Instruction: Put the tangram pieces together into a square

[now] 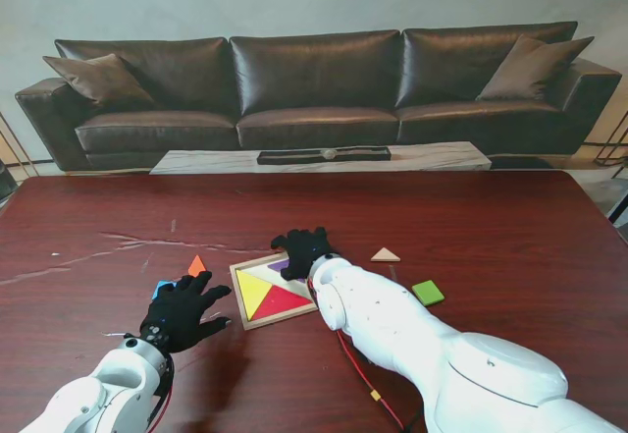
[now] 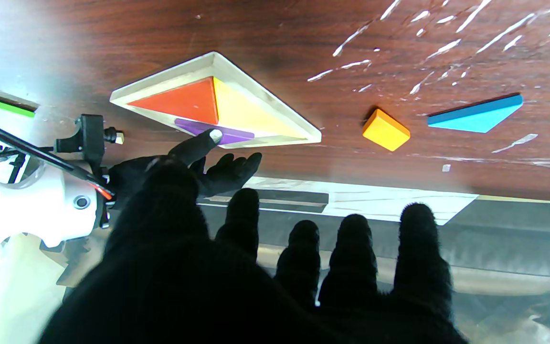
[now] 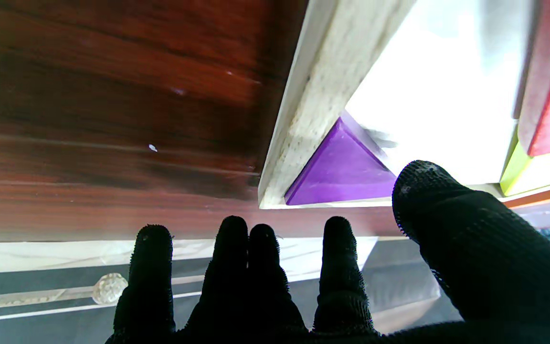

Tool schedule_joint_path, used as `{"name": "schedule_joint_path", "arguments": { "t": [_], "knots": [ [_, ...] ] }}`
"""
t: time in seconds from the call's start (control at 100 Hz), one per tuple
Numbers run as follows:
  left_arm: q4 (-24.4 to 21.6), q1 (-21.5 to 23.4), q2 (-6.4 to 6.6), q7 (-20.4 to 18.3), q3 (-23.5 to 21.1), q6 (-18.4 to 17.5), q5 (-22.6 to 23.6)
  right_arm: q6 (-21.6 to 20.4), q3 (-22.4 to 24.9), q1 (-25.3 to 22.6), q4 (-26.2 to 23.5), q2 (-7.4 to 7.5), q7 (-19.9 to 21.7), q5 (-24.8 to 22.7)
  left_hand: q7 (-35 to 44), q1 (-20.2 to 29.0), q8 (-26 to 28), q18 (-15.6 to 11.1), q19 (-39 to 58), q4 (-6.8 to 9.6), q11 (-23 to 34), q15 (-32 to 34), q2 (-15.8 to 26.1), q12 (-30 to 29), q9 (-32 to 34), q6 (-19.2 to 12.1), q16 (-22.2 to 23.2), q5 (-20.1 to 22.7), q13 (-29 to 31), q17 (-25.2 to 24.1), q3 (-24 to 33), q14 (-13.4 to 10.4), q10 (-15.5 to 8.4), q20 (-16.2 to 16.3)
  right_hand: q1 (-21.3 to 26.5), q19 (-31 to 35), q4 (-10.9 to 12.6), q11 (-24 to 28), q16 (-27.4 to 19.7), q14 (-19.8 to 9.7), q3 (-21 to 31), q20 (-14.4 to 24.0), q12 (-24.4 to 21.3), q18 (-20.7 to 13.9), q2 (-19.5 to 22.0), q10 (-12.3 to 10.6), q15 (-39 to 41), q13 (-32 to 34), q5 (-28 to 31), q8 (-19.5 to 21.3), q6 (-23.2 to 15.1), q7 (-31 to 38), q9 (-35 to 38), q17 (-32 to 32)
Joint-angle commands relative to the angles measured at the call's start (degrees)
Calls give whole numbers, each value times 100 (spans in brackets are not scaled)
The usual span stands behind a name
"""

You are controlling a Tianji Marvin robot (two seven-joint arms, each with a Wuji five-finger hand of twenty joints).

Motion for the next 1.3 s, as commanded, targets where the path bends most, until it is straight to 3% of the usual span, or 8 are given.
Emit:
{"name": "schedule_joint_path", "arguments": {
  "t": [0.0, 0.56, 1.29],
  "knots": [
    [-9, 30, 4, 9, 0, 5, -9, -52, -23, -16, 68, -44, -18, -22, 2, 216, 54, 2, -85, 115, -82, -31, 211, 23, -157, -41, 17, 50, -64, -55, -130, -81, 11, -13, -104, -41, 67, -88, 12, -40, 56, -97, -66, 36, -169, 92, -45, -195, -228, -46, -56, -79, -120, -62],
    [-12, 32, 6, -5, 0, 15, 10, -79, -17, 8, 411, -211, -199, 48, 5, 214, 55, 2, -87, 116, -79, -31, 217, 24, -157, -45, 17, 54, -58, -59, -130, -92, 6, -12, 172, 70, 51, 146, 25, -30, 116, -49, 49, 33, 85, 100, 52, -80, -202, 49, -140, -32, -101, -49],
    [-6, 52, 1, 37, -17, 11, 18, -3, 2, 24, 416, -227, -245, 52, 6, 220, 55, 8, -82, 116, -72, -29, 214, 25, -153, -45, 19, 53, -57, -52, -130, -87, 11, -8, 208, 203, 63, 368, 18, -17, 128, 24, 131, 62, 94, 98, 77, 31, -201, 78, -197, 94, -119, -45]
  ]
}}
